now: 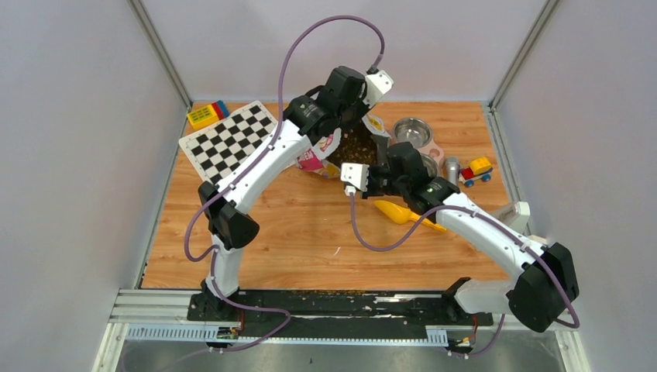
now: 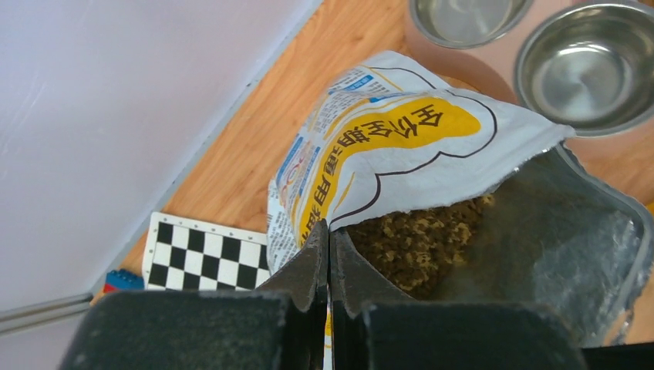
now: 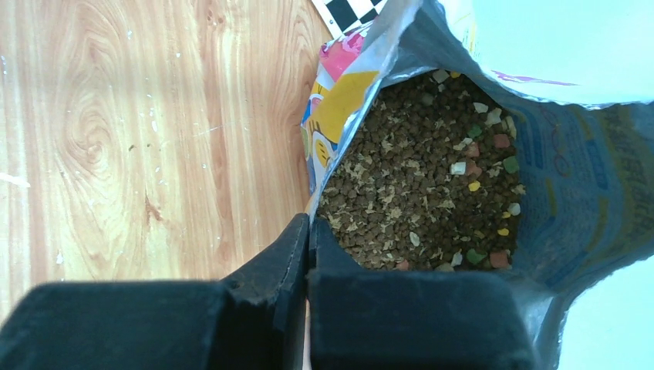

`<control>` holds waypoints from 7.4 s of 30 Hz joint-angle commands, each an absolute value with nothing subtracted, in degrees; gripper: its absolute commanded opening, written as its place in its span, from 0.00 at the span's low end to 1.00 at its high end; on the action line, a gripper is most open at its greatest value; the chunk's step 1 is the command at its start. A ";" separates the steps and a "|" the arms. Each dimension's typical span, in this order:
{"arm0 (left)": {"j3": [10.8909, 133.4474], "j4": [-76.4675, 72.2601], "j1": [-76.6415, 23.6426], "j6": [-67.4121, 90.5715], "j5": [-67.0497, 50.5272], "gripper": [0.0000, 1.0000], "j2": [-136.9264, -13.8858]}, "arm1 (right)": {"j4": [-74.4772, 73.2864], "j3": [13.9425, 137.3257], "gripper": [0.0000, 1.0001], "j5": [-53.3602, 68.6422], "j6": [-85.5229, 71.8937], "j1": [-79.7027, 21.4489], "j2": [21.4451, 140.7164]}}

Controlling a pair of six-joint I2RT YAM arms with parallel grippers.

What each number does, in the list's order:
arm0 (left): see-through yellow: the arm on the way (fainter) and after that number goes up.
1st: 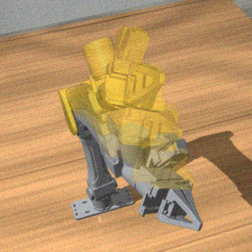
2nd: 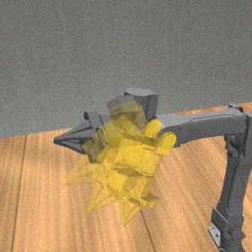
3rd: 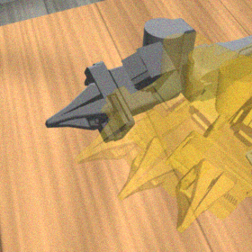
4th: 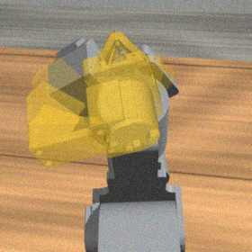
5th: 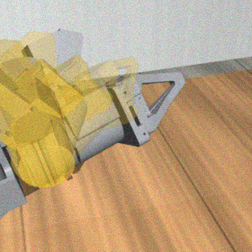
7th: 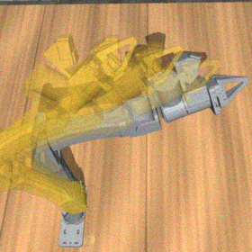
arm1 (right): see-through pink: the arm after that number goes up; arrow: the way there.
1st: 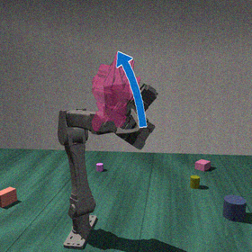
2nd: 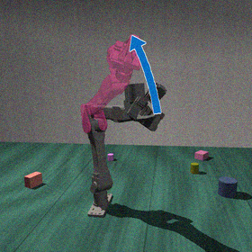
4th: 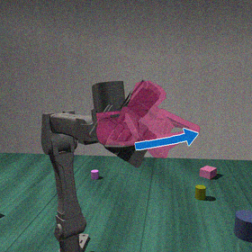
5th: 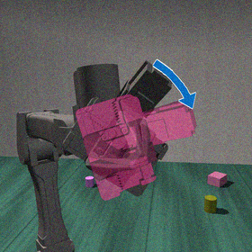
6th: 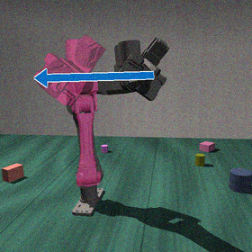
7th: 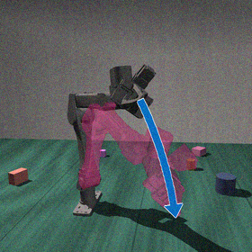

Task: Serve the pet food
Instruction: Adjust the pet food bag at the center of the board, then pick up the spatula from the center of the board, then adjust the spatula.

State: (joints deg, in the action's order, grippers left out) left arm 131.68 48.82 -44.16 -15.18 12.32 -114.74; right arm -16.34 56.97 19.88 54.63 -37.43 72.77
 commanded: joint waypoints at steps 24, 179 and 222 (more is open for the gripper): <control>141.48 42.79 -36.20 -13.74 26.29 0.00 -118.28 | 4.34 64.94 0.58 4.92 52.13 -37.88 82.92; 109.89 46.59 -30.56 11.93 -38.22 1.00 -90.76 | 15.02 43.61 0.00 -13.74 72.63 -30.40 57.53; 85.44 19.90 -18.90 40.21 -46.99 0.67 -83.38 | 58.71 34.23 0.00 -22.37 102.97 -46.50 71.68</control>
